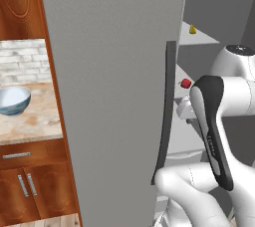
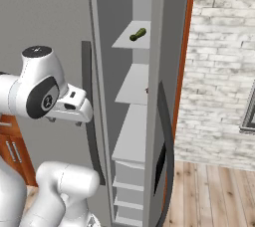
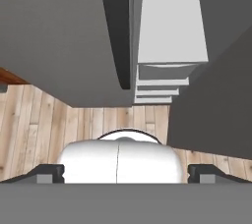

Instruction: Take the squash, bell pepper, and lemon wedge from the freezer and place them in the bowl on the counter.

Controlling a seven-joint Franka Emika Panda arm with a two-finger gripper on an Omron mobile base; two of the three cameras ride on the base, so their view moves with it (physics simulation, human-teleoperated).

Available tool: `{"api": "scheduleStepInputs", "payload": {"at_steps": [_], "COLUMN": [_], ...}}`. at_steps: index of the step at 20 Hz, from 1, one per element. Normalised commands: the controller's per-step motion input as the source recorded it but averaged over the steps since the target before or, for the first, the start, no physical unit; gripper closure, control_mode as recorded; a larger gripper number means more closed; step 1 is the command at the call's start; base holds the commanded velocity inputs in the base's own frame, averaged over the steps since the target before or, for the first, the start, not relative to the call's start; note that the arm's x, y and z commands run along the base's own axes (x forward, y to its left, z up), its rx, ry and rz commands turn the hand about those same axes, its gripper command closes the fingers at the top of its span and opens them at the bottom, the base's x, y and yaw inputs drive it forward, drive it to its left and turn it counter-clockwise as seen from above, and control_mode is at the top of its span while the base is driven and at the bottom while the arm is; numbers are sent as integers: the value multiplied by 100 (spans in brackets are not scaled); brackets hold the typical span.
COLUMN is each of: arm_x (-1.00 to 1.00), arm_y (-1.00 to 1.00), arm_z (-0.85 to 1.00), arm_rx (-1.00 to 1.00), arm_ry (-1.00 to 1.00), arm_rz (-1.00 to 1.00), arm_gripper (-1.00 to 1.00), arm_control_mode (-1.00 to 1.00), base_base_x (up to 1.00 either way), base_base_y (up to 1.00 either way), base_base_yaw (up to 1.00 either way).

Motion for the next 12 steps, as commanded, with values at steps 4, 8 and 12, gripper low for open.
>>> {"api": "scheduleStepInputs", "payload": {"at_steps": [4, 8, 12], "arm_x": [0, 0, 0], "arm_y": [0, 0, 0], "arm_z": [0, 0, 0], "arm_rx": [0, 0, 0], "arm_ry": [0, 0, 0], "arm_rz": [0, 0, 0], "arm_gripper": [-100, -100, -100], "arm_control_mode": [100, 100, 100], "base_base_x": [-6, 0, 0], "base_base_y": [0, -19, -42], "base_base_yaw": [0, 0, 0]}}
